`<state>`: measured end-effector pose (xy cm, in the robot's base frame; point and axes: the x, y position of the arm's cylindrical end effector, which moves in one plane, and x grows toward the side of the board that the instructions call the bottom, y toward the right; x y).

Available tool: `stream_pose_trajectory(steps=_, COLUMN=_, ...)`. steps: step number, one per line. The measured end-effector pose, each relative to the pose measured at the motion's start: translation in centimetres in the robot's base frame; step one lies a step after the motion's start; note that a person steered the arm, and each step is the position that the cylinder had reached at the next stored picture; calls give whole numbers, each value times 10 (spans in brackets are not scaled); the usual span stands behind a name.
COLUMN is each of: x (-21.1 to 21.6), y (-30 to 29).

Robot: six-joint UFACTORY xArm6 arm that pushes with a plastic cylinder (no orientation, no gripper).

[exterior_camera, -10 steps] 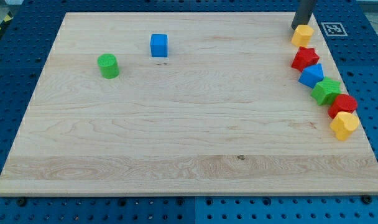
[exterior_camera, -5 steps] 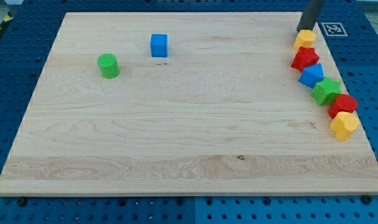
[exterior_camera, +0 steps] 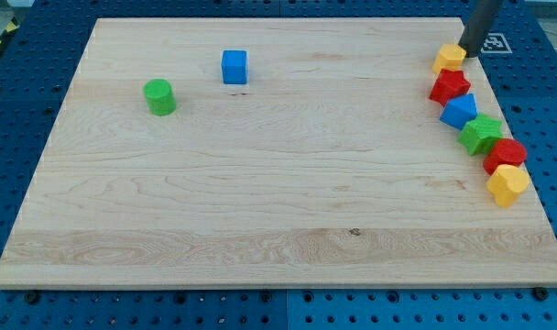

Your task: Move the yellow hexagon above the red star

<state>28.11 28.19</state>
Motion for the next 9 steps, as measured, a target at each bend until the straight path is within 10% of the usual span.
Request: stream_pose_trajectory(steps=9, x=-4, y=-55)
